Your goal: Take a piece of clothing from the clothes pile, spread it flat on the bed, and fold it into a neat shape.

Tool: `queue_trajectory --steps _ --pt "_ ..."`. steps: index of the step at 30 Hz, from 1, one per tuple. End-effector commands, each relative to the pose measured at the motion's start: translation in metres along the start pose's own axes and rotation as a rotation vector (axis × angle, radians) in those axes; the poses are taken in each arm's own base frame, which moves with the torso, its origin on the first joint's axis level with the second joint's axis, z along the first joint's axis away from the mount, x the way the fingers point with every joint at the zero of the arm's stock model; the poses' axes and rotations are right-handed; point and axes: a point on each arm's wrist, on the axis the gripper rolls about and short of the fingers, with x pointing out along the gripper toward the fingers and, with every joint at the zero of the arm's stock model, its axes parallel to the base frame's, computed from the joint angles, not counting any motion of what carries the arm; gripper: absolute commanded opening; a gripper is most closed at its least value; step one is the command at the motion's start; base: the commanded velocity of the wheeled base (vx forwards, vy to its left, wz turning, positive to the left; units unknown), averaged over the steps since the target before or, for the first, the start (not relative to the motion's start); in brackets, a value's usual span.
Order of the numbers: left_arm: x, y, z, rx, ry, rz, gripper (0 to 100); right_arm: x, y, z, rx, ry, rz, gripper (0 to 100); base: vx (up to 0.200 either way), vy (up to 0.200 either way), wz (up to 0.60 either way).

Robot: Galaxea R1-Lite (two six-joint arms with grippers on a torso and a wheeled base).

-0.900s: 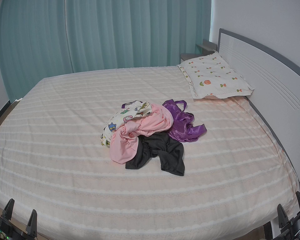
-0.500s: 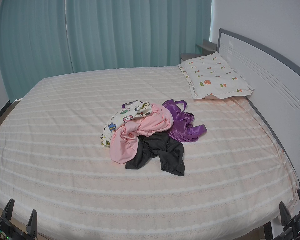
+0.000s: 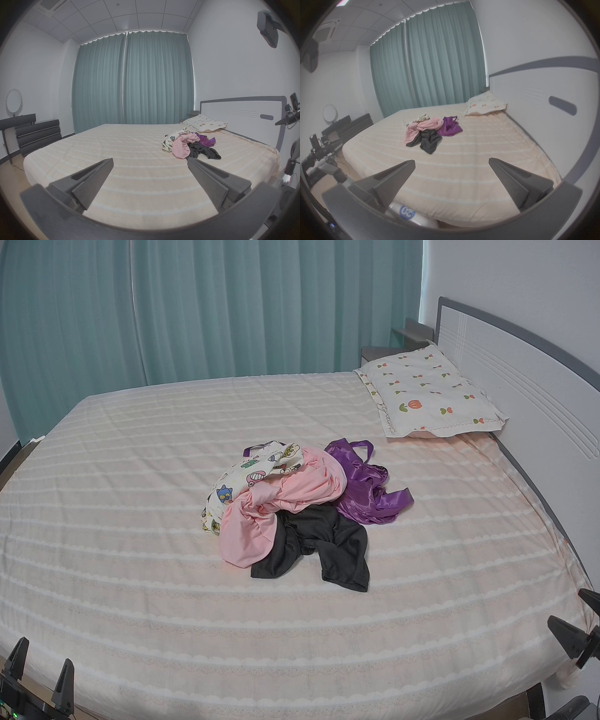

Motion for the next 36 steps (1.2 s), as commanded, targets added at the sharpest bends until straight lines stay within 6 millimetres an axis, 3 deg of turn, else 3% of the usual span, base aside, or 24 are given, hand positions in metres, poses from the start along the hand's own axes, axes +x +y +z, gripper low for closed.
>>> queue_trajectory --steps 1,3,4,7,13,15,16,18,36 --pt "0.000 0.000 -0.005 0.001 0.004 0.000 100 0.125 0.002 0.011 0.139 0.365 0.208 100 0.000 0.000 0.00" --pt "0.000 0.000 -0.005 0.001 0.004 0.000 100 0.131 0.002 0.012 0.143 0.364 0.211 100 0.000 0.000 0.00" --pt "0.000 0.000 -0.005 0.002 0.004 0.000 100 0.155 0.007 0.011 0.164 0.384 0.221 100 0.000 0.000 0.00" --pt "0.000 0.000 -0.005 0.002 0.004 0.000 100 0.190 0.018 0.009 0.224 0.390 0.203 100 0.000 0.000 0.00" --pt "0.000 0.000 -0.005 0.002 0.004 0.000 100 0.239 0.039 0.009 0.375 0.382 0.185 100 0.000 0.000 0.00" --pt "0.000 0.000 -0.005 0.002 0.004 0.000 100 0.258 0.048 0.002 0.389 0.408 0.181 100 0.000 0.000 0.00" --pt "0.000 0.000 -0.005 0.002 0.004 0.000 100 0.258 0.048 0.002 0.389 0.408 0.181 100 0.000 0.000 0.00" --pt "0.000 0.000 -0.005 0.002 0.004 0.000 100 0.285 0.066 -0.014 0.407 0.464 0.172 100 0.000 0.000 0.00" --pt "0.000 0.000 -0.005 0.004 0.004 0.000 100 0.372 0.123 -0.066 0.345 0.391 0.094 100 0.000 0.000 0.00"
